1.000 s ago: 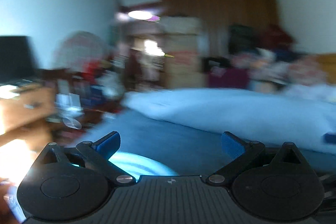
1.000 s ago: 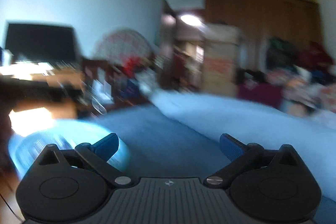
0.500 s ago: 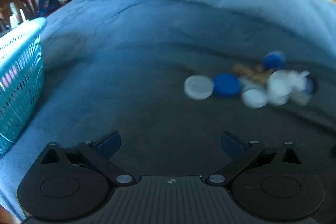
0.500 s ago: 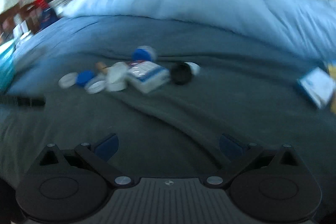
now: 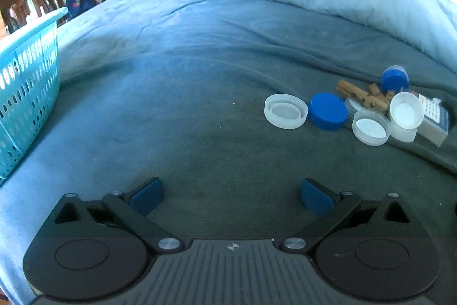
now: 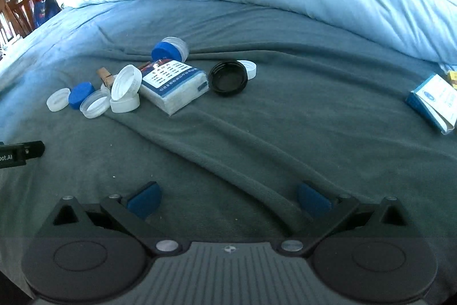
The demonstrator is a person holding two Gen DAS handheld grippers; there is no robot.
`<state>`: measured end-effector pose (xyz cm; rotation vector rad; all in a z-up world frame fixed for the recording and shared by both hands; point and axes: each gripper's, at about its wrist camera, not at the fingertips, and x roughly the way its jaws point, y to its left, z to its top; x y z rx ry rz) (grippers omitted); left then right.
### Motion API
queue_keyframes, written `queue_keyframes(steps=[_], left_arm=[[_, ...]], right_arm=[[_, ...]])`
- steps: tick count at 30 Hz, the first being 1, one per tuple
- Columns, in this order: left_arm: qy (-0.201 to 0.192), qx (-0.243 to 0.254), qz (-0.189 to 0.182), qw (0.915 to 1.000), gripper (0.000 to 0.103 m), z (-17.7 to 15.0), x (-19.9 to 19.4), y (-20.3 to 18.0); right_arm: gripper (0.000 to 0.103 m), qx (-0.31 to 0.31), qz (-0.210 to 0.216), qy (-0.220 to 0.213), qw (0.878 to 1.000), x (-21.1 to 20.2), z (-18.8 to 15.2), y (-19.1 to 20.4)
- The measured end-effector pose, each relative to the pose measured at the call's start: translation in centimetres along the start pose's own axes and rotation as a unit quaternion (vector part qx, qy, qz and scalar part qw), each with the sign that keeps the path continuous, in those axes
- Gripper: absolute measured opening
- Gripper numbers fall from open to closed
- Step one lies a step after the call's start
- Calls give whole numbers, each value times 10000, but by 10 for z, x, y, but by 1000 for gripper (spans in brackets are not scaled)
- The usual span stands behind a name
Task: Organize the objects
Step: 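Move both open tools back over the remaining pile on the bed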
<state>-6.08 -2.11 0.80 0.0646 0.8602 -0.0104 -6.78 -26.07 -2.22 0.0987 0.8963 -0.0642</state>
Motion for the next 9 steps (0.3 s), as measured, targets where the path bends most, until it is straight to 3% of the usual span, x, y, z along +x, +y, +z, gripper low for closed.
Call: queue_keyframes(steps=[9], left_arm=[[-88, -65, 23, 9999, 103, -4, -2, -4]], right_arm=[[103, 4, 3, -1, 10000, 0, 0, 1]])
